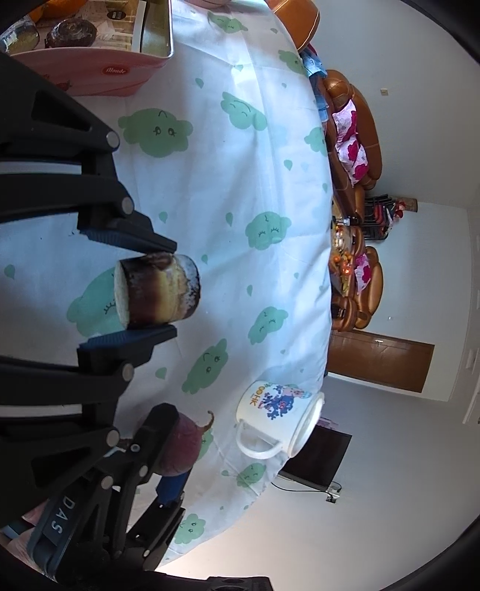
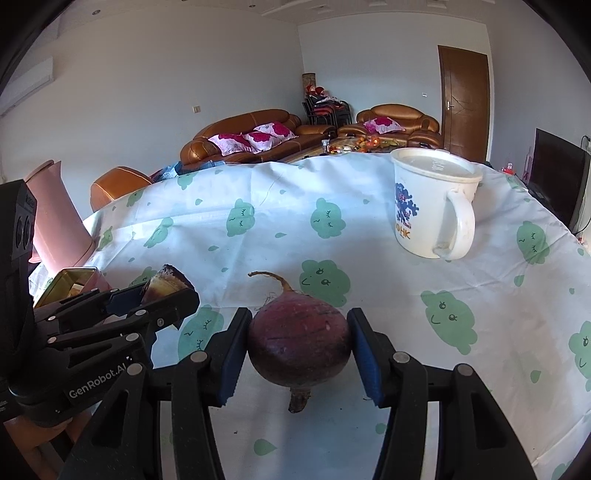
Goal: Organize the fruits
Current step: 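Lift the jar with the left tool while the right tool lifts the beet toward the tin box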
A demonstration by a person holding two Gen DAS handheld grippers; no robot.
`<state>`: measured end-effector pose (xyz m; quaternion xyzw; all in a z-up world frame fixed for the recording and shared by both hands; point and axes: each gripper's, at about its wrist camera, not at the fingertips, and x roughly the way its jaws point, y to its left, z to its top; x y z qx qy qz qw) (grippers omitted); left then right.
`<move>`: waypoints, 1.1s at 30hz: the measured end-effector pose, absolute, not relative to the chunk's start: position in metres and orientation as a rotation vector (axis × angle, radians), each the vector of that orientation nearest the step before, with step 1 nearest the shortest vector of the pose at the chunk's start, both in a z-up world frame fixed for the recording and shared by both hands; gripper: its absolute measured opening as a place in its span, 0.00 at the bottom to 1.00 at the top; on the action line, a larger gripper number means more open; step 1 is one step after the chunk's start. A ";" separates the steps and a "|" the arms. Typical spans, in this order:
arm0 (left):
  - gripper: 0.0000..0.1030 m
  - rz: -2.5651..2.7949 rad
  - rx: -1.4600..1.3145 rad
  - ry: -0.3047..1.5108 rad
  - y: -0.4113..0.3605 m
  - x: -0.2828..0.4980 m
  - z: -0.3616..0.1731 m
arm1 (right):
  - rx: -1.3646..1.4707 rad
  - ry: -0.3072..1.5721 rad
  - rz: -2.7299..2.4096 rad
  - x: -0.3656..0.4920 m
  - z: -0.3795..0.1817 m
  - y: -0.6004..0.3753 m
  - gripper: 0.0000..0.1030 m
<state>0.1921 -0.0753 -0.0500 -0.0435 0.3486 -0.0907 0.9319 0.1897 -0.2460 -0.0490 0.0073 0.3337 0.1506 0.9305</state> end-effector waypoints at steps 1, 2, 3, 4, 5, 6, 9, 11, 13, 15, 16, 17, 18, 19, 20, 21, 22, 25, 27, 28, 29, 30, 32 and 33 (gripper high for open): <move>0.39 -0.184 -0.089 0.709 -0.075 0.191 -0.050 | 0.015 0.678 0.311 0.189 -0.049 -0.246 0.53; 0.39 -0.181 -0.089 0.703 -0.075 0.190 -0.049 | 0.015 0.673 0.312 0.189 -0.048 -0.246 0.53; 0.39 -0.179 -0.090 0.697 -0.074 0.189 -0.048 | 0.015 0.667 0.314 0.188 -0.048 -0.245 0.53; 0.39 -0.179 -0.089 0.690 -0.074 0.188 -0.047 | 0.015 0.661 0.316 0.187 -0.047 -0.245 0.53; 0.39 -0.179 -0.089 0.684 -0.074 0.187 -0.047 | 0.015 0.657 0.317 0.186 -0.047 -0.245 0.53; 0.39 -0.178 -0.088 0.679 -0.074 0.187 -0.046 | 0.015 0.654 0.317 0.186 -0.046 -0.245 0.53; 0.39 -0.175 -0.086 0.670 -0.074 0.185 -0.045 | 0.015 0.645 0.320 0.185 -0.045 -0.245 0.53; 0.39 -0.174 -0.083 0.662 -0.074 0.184 -0.044 | 0.015 0.635 0.322 0.183 -0.044 -0.246 0.53; 0.39 -0.171 -0.079 0.651 -0.075 0.182 -0.043 | 0.013 0.624 0.327 0.181 -0.043 -0.246 0.53; 0.39 -0.170 -0.074 0.641 -0.076 0.180 -0.042 | 0.010 0.615 0.327 0.181 -0.042 -0.245 0.53; 0.39 -0.168 -0.072 0.637 -0.076 0.180 -0.042 | 0.009 0.613 0.327 0.180 -0.042 -0.245 0.53; 0.39 -0.166 -0.070 0.634 -0.076 0.179 -0.041 | 0.008 0.611 0.326 0.179 -0.042 -0.245 0.53; 0.39 -0.165 -0.069 0.631 -0.076 0.179 -0.041 | 0.008 0.608 0.325 0.179 -0.042 -0.245 0.53; 0.39 -0.163 -0.070 0.627 -0.075 0.178 -0.040 | 0.009 0.606 0.325 0.179 -0.041 -0.245 0.53; 0.39 -0.162 -0.071 0.624 -0.075 0.178 -0.040 | 0.009 0.603 0.326 0.178 -0.041 -0.246 0.53; 0.39 -0.162 -0.072 0.621 -0.075 0.177 -0.039 | 0.009 0.599 0.326 0.177 -0.041 -0.246 0.53; 0.39 -0.161 -0.073 0.618 -0.075 0.176 -0.039 | 0.009 0.595 0.325 0.177 -0.040 -0.246 0.53; 0.39 -0.159 -0.073 0.608 -0.074 0.174 -0.039 | 0.007 0.581 0.325 0.173 -0.039 -0.247 0.53; 0.39 -0.157 -0.073 0.602 -0.074 0.173 -0.038 | 0.004 0.571 0.326 0.172 -0.037 -0.247 0.53; 0.39 -0.157 -0.072 0.601 -0.074 0.172 -0.038 | 0.003 0.567 0.326 0.171 -0.037 -0.246 0.53; 0.39 -0.155 -0.072 0.600 -0.074 0.172 -0.038 | 0.002 0.562 0.326 0.170 -0.036 -0.246 0.53; 0.39 -0.153 -0.071 0.597 -0.074 0.171 -0.038 | 0.001 0.559 0.327 0.170 -0.036 -0.246 0.53; 0.39 -0.152 -0.068 0.589 -0.074 0.169 -0.037 | 0.000 0.554 0.327 0.169 -0.036 -0.246 0.53; 0.39 -0.149 -0.065 0.582 -0.074 0.168 -0.036 | -0.001 0.552 0.327 0.168 -0.035 -0.246 0.53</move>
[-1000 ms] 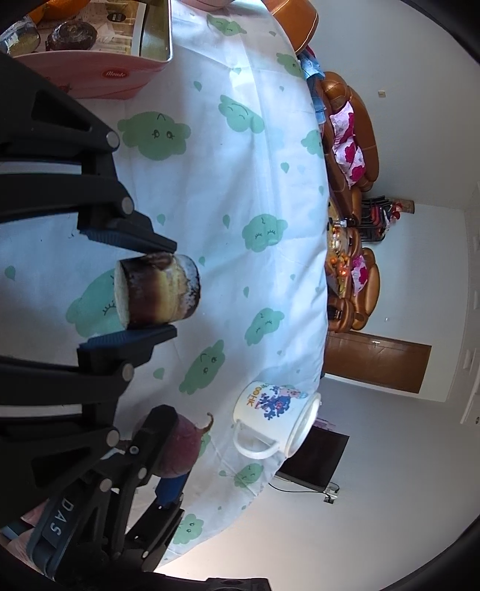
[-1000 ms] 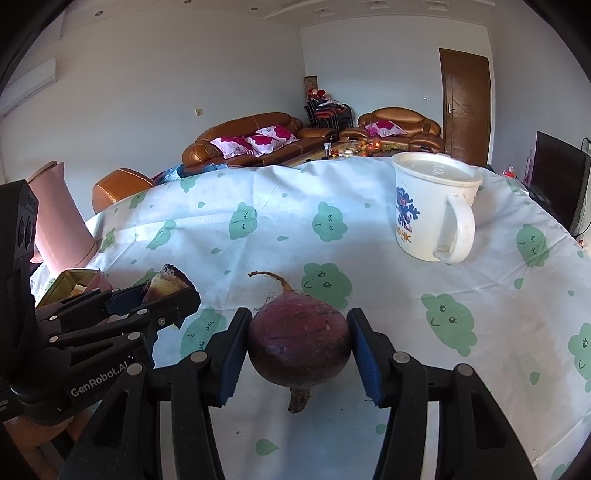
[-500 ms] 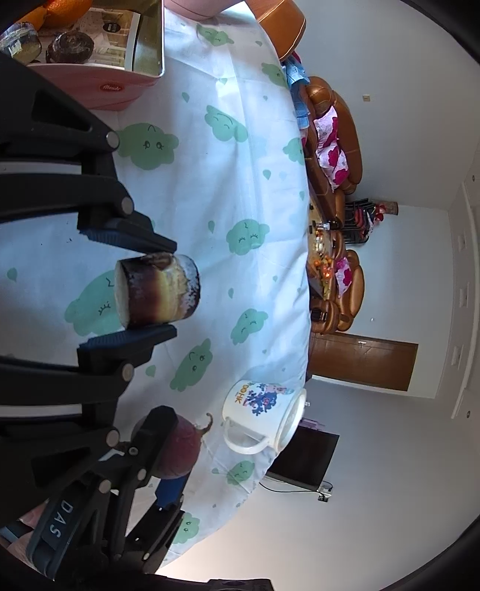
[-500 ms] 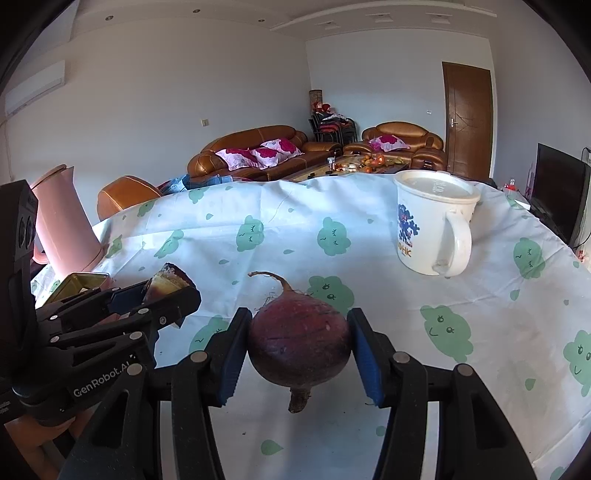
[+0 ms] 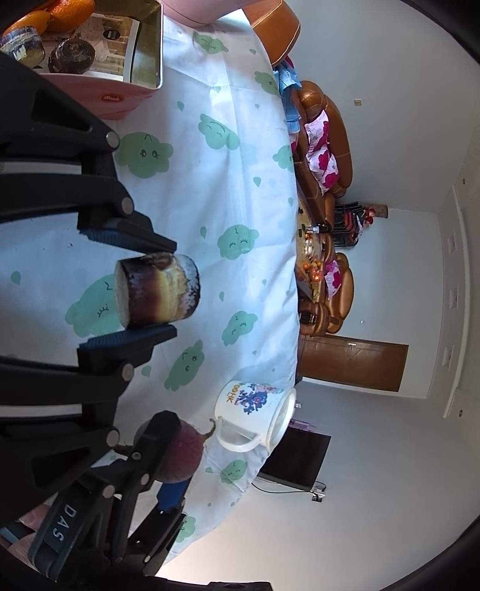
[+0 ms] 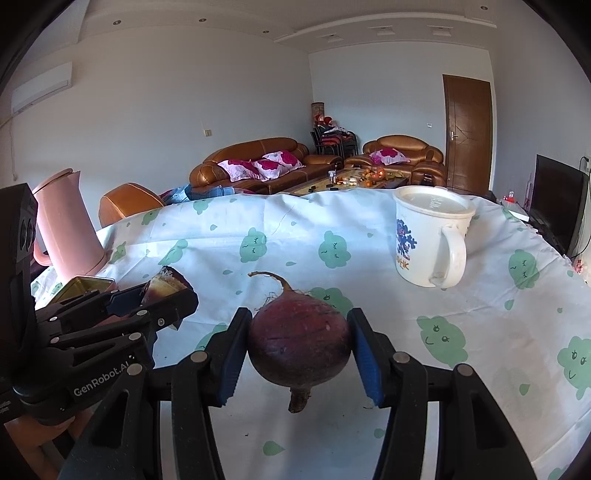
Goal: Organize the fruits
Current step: 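Lift the jar with the left tool while the right tool lifts the beet toward the tin box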
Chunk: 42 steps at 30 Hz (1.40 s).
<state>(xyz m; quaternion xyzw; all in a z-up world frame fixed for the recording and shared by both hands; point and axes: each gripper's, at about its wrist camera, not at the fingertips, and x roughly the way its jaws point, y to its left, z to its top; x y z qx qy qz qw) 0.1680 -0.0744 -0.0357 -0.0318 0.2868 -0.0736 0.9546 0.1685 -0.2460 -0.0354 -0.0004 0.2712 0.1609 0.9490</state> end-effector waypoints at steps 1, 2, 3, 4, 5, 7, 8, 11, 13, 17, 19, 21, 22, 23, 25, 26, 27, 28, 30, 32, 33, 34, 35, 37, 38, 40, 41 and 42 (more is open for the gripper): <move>0.39 -0.148 -0.061 0.577 -0.075 0.167 -0.035 | -0.001 0.549 0.327 0.168 -0.035 -0.246 0.53; 0.39 -0.147 -0.056 0.570 -0.075 0.165 -0.034 | -0.001 0.547 0.327 0.168 -0.035 -0.246 0.53; 0.39 -0.147 -0.052 0.564 -0.076 0.164 -0.034 | -0.001 0.542 0.328 0.168 -0.034 -0.246 0.53; 0.39 -0.145 -0.047 0.560 -0.076 0.163 -0.033 | -0.001 0.537 0.329 0.167 -0.034 -0.246 0.53; 0.39 -0.144 -0.043 0.556 -0.077 0.162 -0.033 | -0.001 0.532 0.330 0.167 -0.034 -0.246 0.53; 0.39 -0.141 -0.036 0.548 -0.078 0.161 -0.032 | -0.003 0.521 0.331 0.164 -0.033 -0.246 0.53; 0.39 -0.140 -0.034 0.545 -0.078 0.160 -0.032 | -0.005 0.517 0.330 0.164 -0.032 -0.246 0.53; 0.39 -0.137 -0.028 0.536 -0.078 0.158 -0.031 | -0.010 0.501 0.328 0.160 -0.031 -0.246 0.53; 0.39 -0.135 -0.024 0.527 -0.079 0.156 -0.030 | -0.012 0.491 0.328 0.158 -0.030 -0.246 0.53; 0.39 -0.133 -0.014 0.516 -0.080 0.154 -0.029 | -0.015 0.478 0.326 0.155 -0.028 -0.246 0.53; 0.39 -0.130 -0.011 0.510 -0.080 0.152 -0.029 | -0.016 0.470 0.325 0.153 -0.028 -0.246 0.53; 0.39 -0.127 -0.009 0.504 -0.080 0.150 -0.028 | -0.017 0.458 0.324 0.151 -0.027 -0.246 0.53; 0.39 -0.126 -0.008 0.502 -0.080 0.149 -0.028 | -0.018 0.452 0.323 0.149 -0.027 -0.246 0.53; 0.39 -0.125 -0.007 0.498 -0.080 0.148 -0.027 | -0.019 0.445 0.323 0.148 -0.026 -0.246 0.53; 0.39 -0.121 -0.005 0.490 -0.080 0.146 -0.027 | -0.021 0.428 0.321 0.144 -0.025 -0.247 0.53; 0.39 -0.119 -0.004 0.486 -0.079 0.145 -0.026 | -0.022 0.419 0.319 0.143 -0.024 -0.247 0.53; 0.39 -0.118 -0.004 0.483 -0.079 0.144 -0.026 | -0.023 0.408 0.318 0.141 -0.023 -0.247 0.53; 0.39 -0.117 -0.003 0.480 -0.079 0.143 -0.026 | -0.026 0.399 0.317 0.138 -0.023 -0.247 0.53; 0.39 -0.114 0.000 0.473 -0.079 0.141 -0.025 | -0.036 0.381 0.313 0.135 -0.021 -0.246 0.53; 0.39 -0.111 0.004 0.466 -0.079 0.138 -0.025 | -0.044 0.369 0.312 0.132 -0.020 -0.245 0.53; 0.39 -0.111 0.006 0.464 -0.080 0.137 -0.025 | -0.047 0.364 0.312 0.131 -0.020 -0.244 0.53; 0.39 -0.111 0.008 0.461 -0.080 0.136 -0.025 | -0.049 0.360 0.312 0.131 -0.019 -0.244 0.53; 0.39 -0.110 0.010 0.458 -0.080 0.135 -0.024 | -0.049 0.357 0.311 0.131 -0.019 -0.243 0.53; 0.39 -0.110 0.013 0.452 -0.080 0.133 -0.023 | -0.049 0.355 0.311 0.131 -0.019 -0.243 0.53; 0.39 -0.109 0.015 0.449 -0.080 0.132 -0.023 | -0.050 0.354 0.310 0.131 -0.019 -0.244 0.53; 0.39 -0.108 0.017 0.442 -0.080 0.130 -0.023 | -0.050 0.350 0.310 0.130 -0.019 -0.244 0.53; 0.39 -0.107 0.019 0.441 -0.081 0.129 -0.023 | -0.051 0.350 0.312 0.130 -0.019 -0.243 0.53; 0.39 -0.106 0.020 0.438 -0.080 0.128 -0.022 | -0.052 0.350 0.312 0.129 -0.019 -0.243 0.53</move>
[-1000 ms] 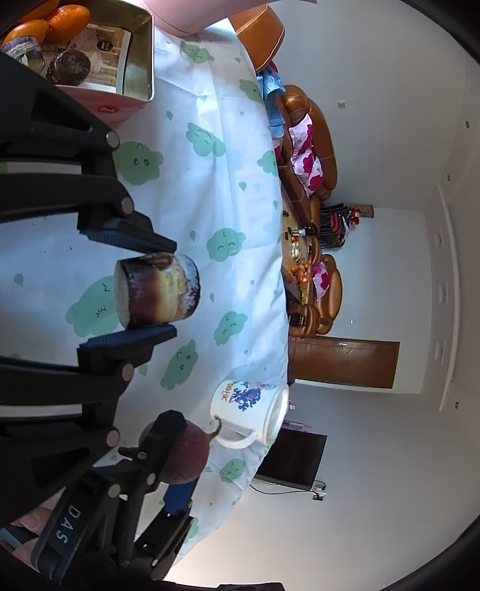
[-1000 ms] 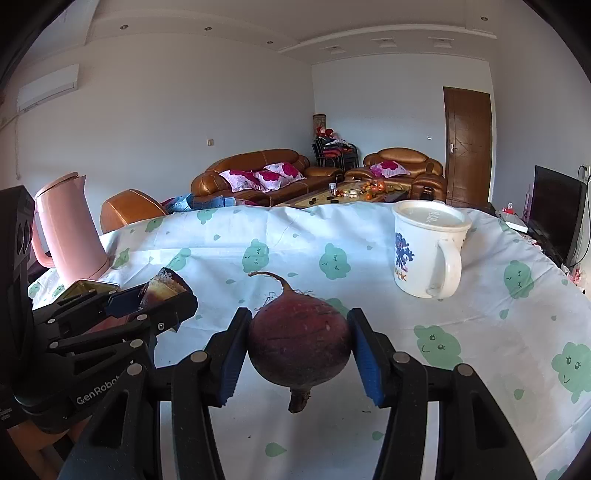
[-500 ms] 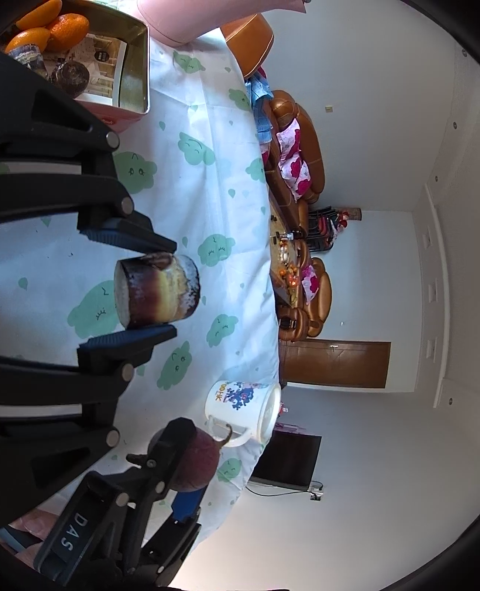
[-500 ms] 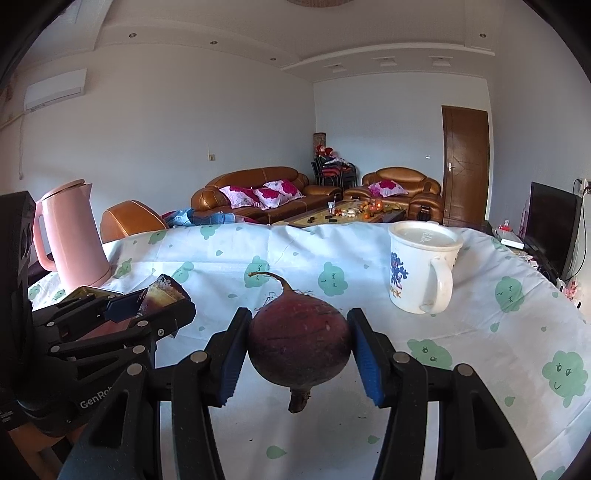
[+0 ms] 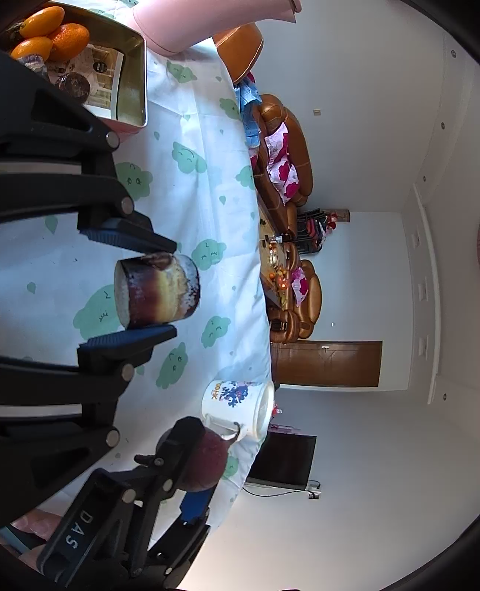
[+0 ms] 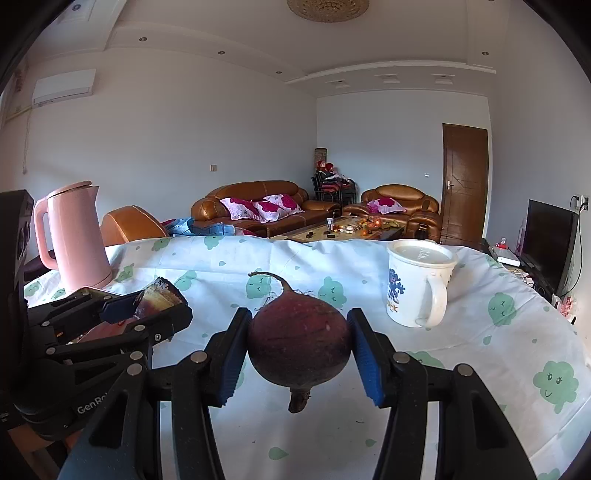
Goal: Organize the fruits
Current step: 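Lift the jar with the left tool while the right tool lifts the beet toward the tin box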
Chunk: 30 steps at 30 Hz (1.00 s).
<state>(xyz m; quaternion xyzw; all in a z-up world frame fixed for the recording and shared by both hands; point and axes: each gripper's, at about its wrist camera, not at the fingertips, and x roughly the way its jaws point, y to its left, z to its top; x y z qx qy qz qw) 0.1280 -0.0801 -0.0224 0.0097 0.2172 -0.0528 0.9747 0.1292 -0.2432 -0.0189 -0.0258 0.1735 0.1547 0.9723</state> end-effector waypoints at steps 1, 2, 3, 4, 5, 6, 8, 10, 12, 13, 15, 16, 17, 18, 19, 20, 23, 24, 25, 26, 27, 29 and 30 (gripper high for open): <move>0.39 -0.106 0.020 0.437 -0.080 0.127 -0.022 | -0.053 0.349 0.313 0.128 -0.019 -0.243 0.53; 0.39 -0.107 0.020 0.438 -0.080 0.127 -0.022 | -0.054 0.349 0.315 0.127 -0.019 -0.243 0.53; 0.39 -0.107 0.019 0.437 -0.080 0.127 -0.022 | -0.056 0.351 0.318 0.127 -0.019 -0.242 0.53; 0.39 -0.106 0.019 0.436 -0.079 0.126 -0.022 | -0.059 0.355 0.319 0.127 -0.019 -0.241 0.53; 0.39 -0.106 0.019 0.436 -0.079 0.125 -0.022 | -0.062 0.355 0.318 0.127 -0.019 -0.241 0.53; 0.39 -0.105 0.019 0.436 -0.079 0.125 -0.022 | -0.065 0.355 0.318 0.126 -0.020 -0.240 0.53; 0.39 -0.103 0.017 0.435 -0.079 0.124 -0.021 | -0.071 0.357 0.316 0.126 -0.020 -0.239 0.53; 0.39 -0.098 0.020 0.439 -0.078 0.121 -0.022 | -0.074 0.361 0.321 0.126 -0.020 -0.238 0.53; 0.39 -0.098 0.012 0.440 -0.075 0.118 -0.022 | -0.072 0.365 0.315 0.127 -0.020 -0.238 0.53; 0.39 -0.099 0.009 0.443 -0.074 0.117 -0.022 | -0.068 0.367 0.318 0.127 -0.020 -0.239 0.53; 0.39 -0.105 0.002 0.447 -0.071 0.114 -0.022 | -0.057 0.377 0.329 0.126 -0.021 -0.238 0.53; 0.39 -0.107 0.000 0.446 -0.070 0.112 -0.022 | -0.055 0.378 0.331 0.125 -0.021 -0.237 0.53; 0.39 -0.107 0.000 0.445 -0.069 0.110 -0.022 | -0.057 0.378 0.333 0.123 -0.020 -0.236 0.53; 0.39 -0.109 0.000 0.446 -0.068 0.109 -0.022 | -0.061 0.377 0.338 0.122 -0.021 -0.234 0.53; 0.39 -0.112 0.002 0.447 -0.067 0.108 -0.022 | -0.066 0.378 0.342 0.120 -0.021 -0.232 0.53; 0.39 -0.114 0.003 0.448 -0.066 0.107 -0.022 | -0.071 0.379 0.346 0.119 -0.021 -0.230 0.53; 0.39 -0.113 0.003 0.449 -0.062 0.103 -0.022 | -0.075 0.381 0.356 0.115 -0.021 -0.225 0.53; 0.39 -0.115 0.002 0.452 -0.060 0.101 -0.023 | -0.071 0.383 0.362 0.114 -0.021 -0.224 0.53; 0.39 -0.116 0.000 0.454 -0.059 0.100 -0.023 | -0.068 0.387 0.368 0.113 -0.022 -0.223 0.53; 0.39 -0.115 -0.001 0.454 -0.057 0.098 -0.023 | -0.067 0.390 0.372 0.112 -0.022 -0.221 0.53; 0.39 -0.116 -0.001 0.453 -0.055 0.096 -0.023 | -0.068 0.392 0.374 0.112 -0.022 -0.219 0.53; 0.39 -0.114 -0.004 0.450 -0.050 0.092 -0.023 | -0.068 0.393 0.384 0.109 -0.022 -0.215 0.53; 0.39 -0.113 -0.005 0.451 -0.048 0.090 -0.023 | -0.067 0.395 0.390 0.108 -0.022 -0.213 0.53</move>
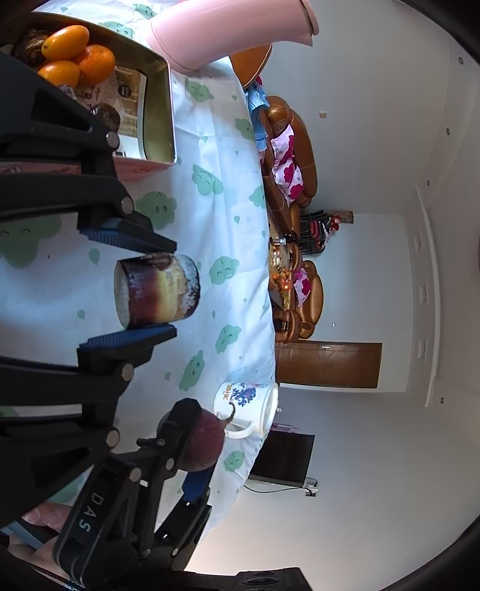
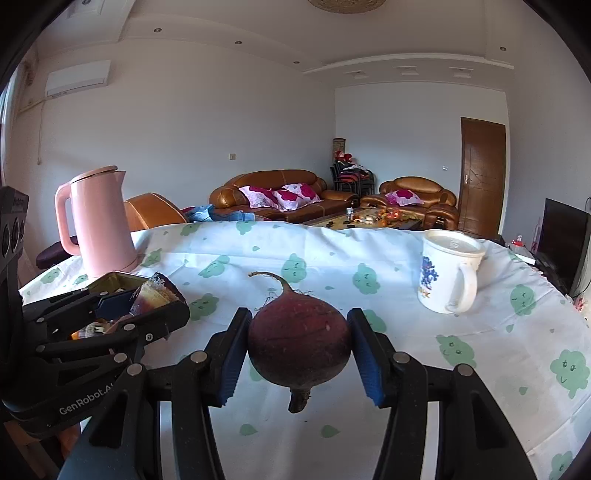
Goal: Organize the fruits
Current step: 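Lift the jar with the left tool while the right tool lifts the beet toward the tin box, then lower the jar into the tin box with the left tool while the right lowers the beet in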
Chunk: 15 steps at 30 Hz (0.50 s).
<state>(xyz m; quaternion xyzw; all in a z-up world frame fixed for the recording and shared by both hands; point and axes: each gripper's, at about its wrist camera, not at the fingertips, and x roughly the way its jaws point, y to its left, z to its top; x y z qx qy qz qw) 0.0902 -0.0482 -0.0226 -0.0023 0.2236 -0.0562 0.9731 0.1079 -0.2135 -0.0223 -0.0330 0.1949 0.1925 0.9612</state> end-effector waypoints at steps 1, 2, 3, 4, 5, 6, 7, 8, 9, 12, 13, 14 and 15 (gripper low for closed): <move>0.39 -0.114 -0.006 0.451 -0.046 0.088 -0.023 | -0.067 0.398 0.397 0.107 -0.022 -0.211 0.53; 0.39 -0.113 -0.007 0.450 -0.044 0.086 -0.023 | -0.069 0.400 0.403 0.106 -0.022 -0.207 0.53; 0.39 -0.110 -0.006 0.450 -0.042 0.084 -0.023 | -0.071 0.401 0.409 0.105 -0.022 -0.205 0.53; 0.39 -0.109 -0.005 0.450 -0.041 0.083 -0.023 | -0.074 0.402 0.415 0.104 -0.022 -0.202 0.53; 0.39 -0.108 -0.008 0.449 -0.039 0.082 -0.023 | -0.078 0.402 0.419 0.103 -0.022 -0.199 0.53; 0.39 -0.104 -0.010 0.449 -0.037 0.080 -0.023 | -0.083 0.402 0.424 0.102 -0.022 -0.196 0.53; 0.39 -0.102 -0.011 0.449 -0.035 0.079 -0.023 | -0.085 0.402 0.426 0.101 -0.022 -0.194 0.53; 0.39 -0.099 -0.012 0.449 -0.033 0.077 -0.023 | -0.086 0.403 0.430 0.100 -0.022 -0.192 0.53; 0.39 -0.097 -0.013 0.447 -0.030 0.076 -0.023 | -0.086 0.405 0.434 0.100 -0.023 -0.190 0.53; 0.39 -0.090 -0.013 0.442 -0.024 0.070 -0.023 | -0.085 0.409 0.447 0.098 -0.023 -0.184 0.53; 0.39 -0.087 -0.016 0.440 -0.022 0.068 -0.022 | -0.086 0.410 0.451 0.098 -0.023 -0.182 0.53; 0.39 -0.084 -0.018 0.438 -0.020 0.067 -0.022 | -0.088 0.410 0.455 0.097 -0.023 -0.179 0.53; 0.39 -0.081 -0.018 0.436 -0.018 0.065 -0.022 | -0.091 0.409 0.458 0.096 -0.024 -0.176 0.53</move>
